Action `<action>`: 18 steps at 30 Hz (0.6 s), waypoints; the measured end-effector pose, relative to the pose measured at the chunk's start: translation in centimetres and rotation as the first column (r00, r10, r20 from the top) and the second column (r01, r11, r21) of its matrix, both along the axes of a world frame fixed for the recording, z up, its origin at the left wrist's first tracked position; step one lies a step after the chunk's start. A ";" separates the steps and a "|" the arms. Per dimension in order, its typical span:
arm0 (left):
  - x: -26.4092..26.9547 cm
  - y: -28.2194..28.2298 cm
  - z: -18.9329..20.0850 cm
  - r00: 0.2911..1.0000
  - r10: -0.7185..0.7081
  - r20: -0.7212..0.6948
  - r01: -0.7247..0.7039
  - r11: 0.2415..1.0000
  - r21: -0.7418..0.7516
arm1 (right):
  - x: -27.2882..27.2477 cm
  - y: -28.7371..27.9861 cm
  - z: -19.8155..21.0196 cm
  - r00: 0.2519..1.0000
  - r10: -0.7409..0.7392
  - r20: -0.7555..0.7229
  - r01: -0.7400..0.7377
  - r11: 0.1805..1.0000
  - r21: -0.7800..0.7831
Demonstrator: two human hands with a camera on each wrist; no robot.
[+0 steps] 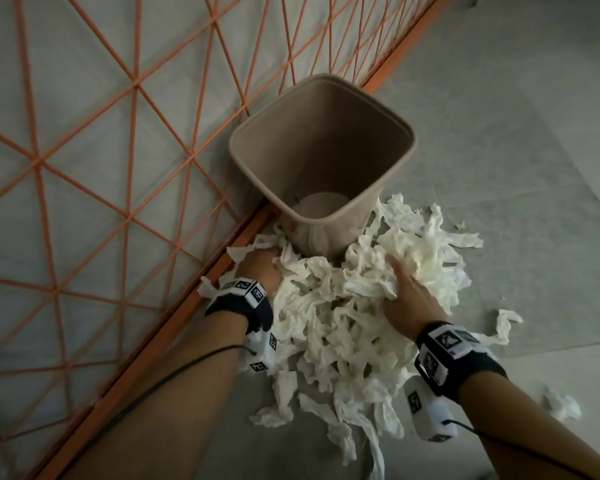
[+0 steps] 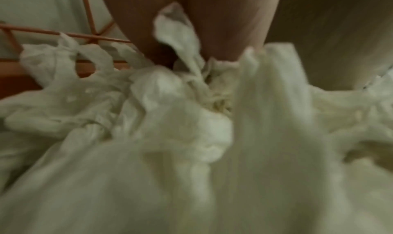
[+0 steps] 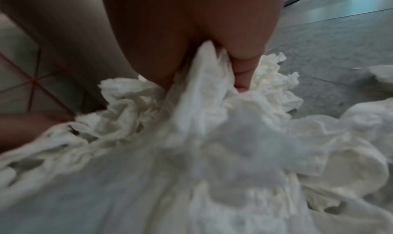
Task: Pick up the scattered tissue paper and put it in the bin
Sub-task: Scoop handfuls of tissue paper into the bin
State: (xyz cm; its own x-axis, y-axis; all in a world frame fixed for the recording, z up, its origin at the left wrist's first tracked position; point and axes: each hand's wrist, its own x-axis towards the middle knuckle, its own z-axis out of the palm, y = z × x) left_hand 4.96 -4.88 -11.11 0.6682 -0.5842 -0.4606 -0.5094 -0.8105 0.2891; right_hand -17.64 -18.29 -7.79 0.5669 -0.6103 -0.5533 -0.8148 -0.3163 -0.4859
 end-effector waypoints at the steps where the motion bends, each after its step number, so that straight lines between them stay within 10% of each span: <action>1: -0.3 0.3 0.6 0.999 0.050 0.008 -0.050 0.997 -0.064 | -0.2 0.0 -0.4 1.000 0.006 -0.021 -0.006 1.000 -0.001; 6: -0.9 2.0 5.3 0.940 0.338 0.040 -0.294 0.867 -0.403 | 0.1 0.5 0.2 0.985 -0.171 0.024 0.170 0.984 0.053; 14: -3.2 4.4 8.6 0.915 0.280 0.291 -0.034 0.771 -0.636 | 0.1 0.1 0.9 0.916 -0.365 0.169 0.376 0.926 -0.038; 18: -5.8 3.9 7.1 0.985 0.156 0.074 -0.073 0.767 -0.637 | 0.0 0.2 1.0 0.862 -0.395 0.319 0.418 0.908 -0.004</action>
